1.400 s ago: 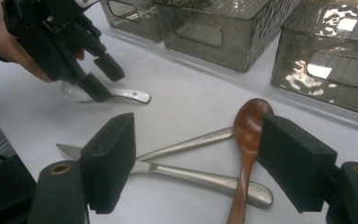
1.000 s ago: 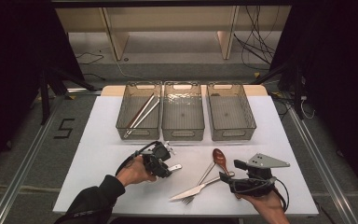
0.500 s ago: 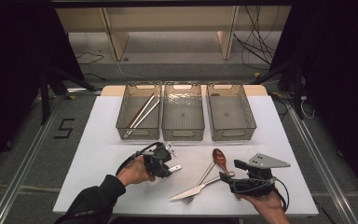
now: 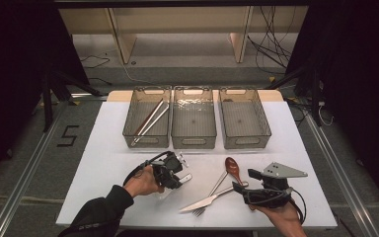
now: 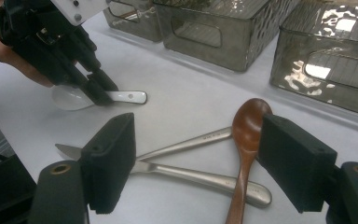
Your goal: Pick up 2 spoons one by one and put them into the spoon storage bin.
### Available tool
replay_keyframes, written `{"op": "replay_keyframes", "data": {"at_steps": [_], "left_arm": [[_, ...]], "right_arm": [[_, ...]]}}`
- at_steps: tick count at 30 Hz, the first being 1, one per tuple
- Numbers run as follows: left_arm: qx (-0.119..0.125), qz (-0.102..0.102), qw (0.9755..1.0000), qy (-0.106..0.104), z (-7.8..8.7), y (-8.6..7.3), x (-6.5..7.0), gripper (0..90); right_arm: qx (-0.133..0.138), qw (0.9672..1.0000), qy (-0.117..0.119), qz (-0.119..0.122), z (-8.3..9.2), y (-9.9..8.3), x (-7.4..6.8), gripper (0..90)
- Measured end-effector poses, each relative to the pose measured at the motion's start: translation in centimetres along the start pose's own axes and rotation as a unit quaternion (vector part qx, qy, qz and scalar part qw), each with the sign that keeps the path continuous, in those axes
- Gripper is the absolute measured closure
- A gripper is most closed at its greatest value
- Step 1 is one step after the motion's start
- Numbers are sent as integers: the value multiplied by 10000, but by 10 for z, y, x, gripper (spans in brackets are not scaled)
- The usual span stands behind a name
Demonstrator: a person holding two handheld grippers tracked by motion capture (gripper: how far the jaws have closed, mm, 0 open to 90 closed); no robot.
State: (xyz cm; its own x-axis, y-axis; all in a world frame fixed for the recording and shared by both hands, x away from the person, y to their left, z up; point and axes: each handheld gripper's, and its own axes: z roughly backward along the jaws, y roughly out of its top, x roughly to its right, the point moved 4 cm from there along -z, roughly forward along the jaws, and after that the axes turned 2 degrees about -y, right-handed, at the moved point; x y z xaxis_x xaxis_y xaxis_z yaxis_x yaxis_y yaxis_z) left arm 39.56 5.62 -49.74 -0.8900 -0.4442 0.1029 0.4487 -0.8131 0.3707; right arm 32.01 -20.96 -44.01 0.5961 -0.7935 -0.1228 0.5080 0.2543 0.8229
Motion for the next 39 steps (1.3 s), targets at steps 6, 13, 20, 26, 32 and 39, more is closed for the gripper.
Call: {"op": "replay_keyframes", "data": {"at_steps": [6, 13, 20, 26, 32, 39], "left_arm": [[15, 123, 9995, -278, 0, 1, 2, 821], [-15, 191, 9995, -256, 1, 2, 1, 853], [184, 276, 9991, -260, 12, 6, -3, 855], [532, 402, 9976, -190, 32, 15, -14, 855], [949, 664, 9933, 0, 53, 25, -35, 854], [1331, 856, 9873, 149, 69, 40, -51, 854]], "right_arm": [[-2, 10000, -1, 0, 0, 0, 0, 286], [8, 10000, 0, -5, 1, 0, 0, 286], [10, 10000, -11, -14, 1, 0, 1, 287], [-2, 10000, -29, -38, 2, -1, 1, 287], [5, 10000, -34, -46, 1, -2, 2, 286], [4, 10000, -23, -66, 1, -2, 2, 287]]}}
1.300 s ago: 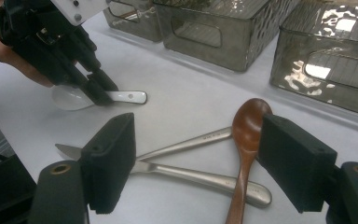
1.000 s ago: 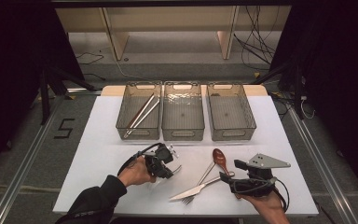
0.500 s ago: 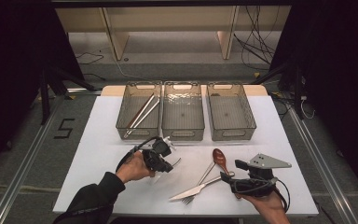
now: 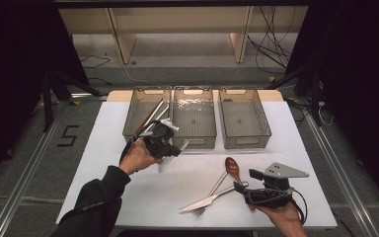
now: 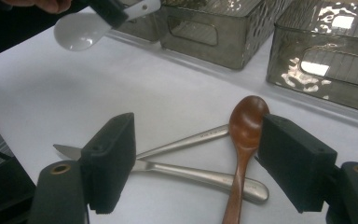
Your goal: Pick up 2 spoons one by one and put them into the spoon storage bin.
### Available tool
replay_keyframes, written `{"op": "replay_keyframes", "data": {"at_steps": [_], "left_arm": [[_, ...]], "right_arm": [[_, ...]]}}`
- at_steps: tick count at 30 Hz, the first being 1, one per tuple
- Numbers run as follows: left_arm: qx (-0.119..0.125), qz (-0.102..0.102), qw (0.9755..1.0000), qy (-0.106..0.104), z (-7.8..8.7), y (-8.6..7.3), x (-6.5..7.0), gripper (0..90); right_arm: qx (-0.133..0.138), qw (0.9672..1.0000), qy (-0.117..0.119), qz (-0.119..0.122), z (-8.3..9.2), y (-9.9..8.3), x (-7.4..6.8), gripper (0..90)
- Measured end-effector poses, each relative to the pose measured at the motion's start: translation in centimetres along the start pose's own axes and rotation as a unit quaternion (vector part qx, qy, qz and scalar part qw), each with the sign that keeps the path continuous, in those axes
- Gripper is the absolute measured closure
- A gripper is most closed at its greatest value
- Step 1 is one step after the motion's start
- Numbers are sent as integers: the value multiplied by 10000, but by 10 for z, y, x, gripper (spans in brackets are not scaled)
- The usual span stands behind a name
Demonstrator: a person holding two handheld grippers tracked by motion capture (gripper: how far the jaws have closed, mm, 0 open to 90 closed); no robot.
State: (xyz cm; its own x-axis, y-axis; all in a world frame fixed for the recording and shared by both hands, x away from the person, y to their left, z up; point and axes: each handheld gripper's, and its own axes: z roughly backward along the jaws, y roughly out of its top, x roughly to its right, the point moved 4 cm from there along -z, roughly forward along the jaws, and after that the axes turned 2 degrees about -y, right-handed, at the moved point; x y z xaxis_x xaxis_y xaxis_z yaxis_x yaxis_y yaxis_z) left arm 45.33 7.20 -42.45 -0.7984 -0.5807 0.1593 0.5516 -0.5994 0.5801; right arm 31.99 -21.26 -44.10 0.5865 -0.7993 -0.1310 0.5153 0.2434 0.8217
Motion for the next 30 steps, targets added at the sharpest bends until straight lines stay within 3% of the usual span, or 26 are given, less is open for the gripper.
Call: {"op": "replay_keyframes", "data": {"at_steps": [11, 23, 30], "left_arm": [[330, 25, 9992, 224, 11, 33, -14, 853], [597, 226, 9973, 376, 9, 64, -32, 853], [684, 224, 9962, 492, 8, 76, -41, 853]], "right_arm": [[13, 10000, 8, 18, 0, 0, 0, 287], [9, 10000, 23, 11, 0, 0, 0, 286], [26, 10000, 31, 8, 0, 0, 0, 287]]}}
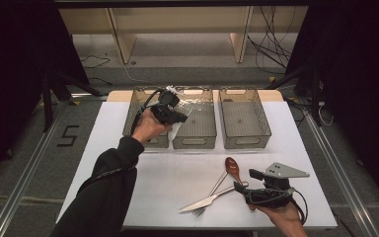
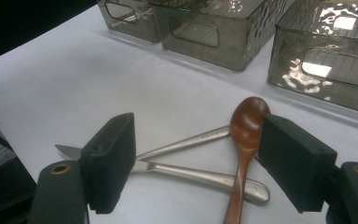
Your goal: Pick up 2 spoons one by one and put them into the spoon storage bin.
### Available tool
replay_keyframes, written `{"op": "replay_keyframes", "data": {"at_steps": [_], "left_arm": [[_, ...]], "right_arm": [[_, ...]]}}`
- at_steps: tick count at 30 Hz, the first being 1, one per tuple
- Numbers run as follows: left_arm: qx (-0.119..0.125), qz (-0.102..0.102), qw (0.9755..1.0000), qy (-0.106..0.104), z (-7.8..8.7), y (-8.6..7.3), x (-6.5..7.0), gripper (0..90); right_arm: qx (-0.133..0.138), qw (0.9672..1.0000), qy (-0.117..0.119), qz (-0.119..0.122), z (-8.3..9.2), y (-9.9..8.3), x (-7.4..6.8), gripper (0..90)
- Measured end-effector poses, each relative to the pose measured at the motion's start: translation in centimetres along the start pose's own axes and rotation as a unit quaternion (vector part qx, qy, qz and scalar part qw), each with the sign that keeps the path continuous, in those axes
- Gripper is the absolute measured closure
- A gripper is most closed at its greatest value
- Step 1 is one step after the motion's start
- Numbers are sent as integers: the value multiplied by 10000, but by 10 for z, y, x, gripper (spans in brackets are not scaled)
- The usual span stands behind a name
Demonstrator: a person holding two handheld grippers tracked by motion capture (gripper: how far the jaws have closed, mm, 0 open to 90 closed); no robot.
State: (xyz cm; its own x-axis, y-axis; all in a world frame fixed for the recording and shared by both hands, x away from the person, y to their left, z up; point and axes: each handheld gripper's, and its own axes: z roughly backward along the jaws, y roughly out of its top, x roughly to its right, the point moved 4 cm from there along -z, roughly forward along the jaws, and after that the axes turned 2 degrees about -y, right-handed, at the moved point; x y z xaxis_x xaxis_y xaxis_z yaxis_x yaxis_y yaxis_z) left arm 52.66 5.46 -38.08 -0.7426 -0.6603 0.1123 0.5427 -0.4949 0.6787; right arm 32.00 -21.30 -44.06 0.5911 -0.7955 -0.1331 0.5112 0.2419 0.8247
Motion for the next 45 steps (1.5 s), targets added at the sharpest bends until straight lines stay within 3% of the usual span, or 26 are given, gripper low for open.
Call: {"op": "replay_keyframes", "data": {"at_steps": [16, 23, 29, 35, 42, 45], "left_arm": [[117, 210, 9995, 220, -17, 13, -21, 852], [181, 235, 9992, 251, -26, 11, -22, 850], [169, 160, 9989, 416, -34, 9, -22, 848], [203, 244, 9980, 548, -38, 10, -24, 834], [385, 428, 9969, 534, -27, 14, -20, 616], [404, 427, 9974, 422, -18, 12, -16, 564]], "right_arm": [[3, 10000, 18, -11, 1, 0, -1, 286], [2, 10000, 25, -14, 1, 0, 0, 287], [0, 10000, 28, -26, 1, 0, -1, 287], [6, 10000, 32, -28, 1, 0, 0, 287], [6, 10000, 32, -33, 1, 0, 0, 287], [8, 10000, 29, -32, 1, 0, -1, 287]]}}
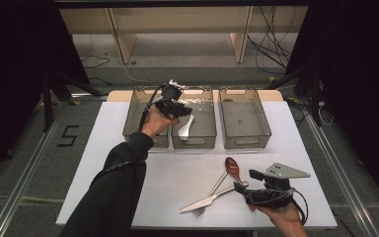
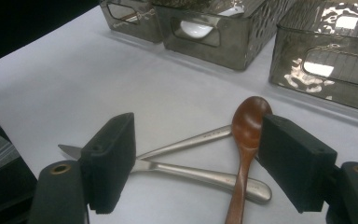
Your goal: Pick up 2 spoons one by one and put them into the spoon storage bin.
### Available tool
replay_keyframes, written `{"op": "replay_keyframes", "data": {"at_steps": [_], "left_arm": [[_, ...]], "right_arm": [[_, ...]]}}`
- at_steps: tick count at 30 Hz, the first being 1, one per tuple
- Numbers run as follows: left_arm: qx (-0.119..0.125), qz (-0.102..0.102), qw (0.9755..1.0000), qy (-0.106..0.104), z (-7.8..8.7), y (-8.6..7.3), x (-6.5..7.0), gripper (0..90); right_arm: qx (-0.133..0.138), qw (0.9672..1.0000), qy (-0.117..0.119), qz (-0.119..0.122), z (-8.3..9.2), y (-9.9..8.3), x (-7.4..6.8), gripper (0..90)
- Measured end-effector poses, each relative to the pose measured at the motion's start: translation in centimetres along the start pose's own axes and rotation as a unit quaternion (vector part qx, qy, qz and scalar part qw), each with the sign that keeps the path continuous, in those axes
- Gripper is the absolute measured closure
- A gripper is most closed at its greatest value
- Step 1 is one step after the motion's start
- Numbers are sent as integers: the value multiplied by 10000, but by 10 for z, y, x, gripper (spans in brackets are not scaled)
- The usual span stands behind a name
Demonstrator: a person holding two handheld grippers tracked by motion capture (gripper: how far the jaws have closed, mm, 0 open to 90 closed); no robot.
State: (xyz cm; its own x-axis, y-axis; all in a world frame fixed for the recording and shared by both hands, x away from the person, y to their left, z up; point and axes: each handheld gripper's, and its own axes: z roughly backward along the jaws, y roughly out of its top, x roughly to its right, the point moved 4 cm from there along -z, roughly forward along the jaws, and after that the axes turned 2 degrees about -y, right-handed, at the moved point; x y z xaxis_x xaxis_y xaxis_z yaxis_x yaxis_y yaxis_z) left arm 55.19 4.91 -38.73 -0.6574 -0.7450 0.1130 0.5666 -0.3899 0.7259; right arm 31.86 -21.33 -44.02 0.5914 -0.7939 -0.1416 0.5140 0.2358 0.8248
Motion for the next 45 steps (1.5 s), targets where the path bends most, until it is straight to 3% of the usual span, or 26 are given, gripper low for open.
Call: {"op": "replay_keyframes", "data": {"at_steps": [4, 7, 10, 20, 30, 41, 45], "left_arm": [[10, 55, 10000, -68, 14, -5, 5, 446], [33, 91, 9996, -253, 26, -12, 9, 415], [38, 56, 9996, -288, 35, -20, 11, 380], [273, 214, 9978, -569, 70, -57, 11, 300], [510, 165, 9975, -451, 98, -83, 10, 274], [495, 49, 9972, -562, 106, -109, 19, 241], [530, 66, 9966, -620, 106, -119, 23, 239]], "right_arm": [[-19, 10000, -13, 1, 0, 0, 0, 287], [-23, 10000, -30, 3, 0, 0, -1, 286], [-28, 10000, -43, 9, -1, 0, 0, 287], [-101, 9999, -69, 11, -2, -1, 0, 287], [-208, 9997, -108, -6, -4, -2, 0, 287], [-366, 9992, -160, 35, -7, -2, 2, 287], [-478, 9984, -249, 159, -8, -2, 3, 288]]}}
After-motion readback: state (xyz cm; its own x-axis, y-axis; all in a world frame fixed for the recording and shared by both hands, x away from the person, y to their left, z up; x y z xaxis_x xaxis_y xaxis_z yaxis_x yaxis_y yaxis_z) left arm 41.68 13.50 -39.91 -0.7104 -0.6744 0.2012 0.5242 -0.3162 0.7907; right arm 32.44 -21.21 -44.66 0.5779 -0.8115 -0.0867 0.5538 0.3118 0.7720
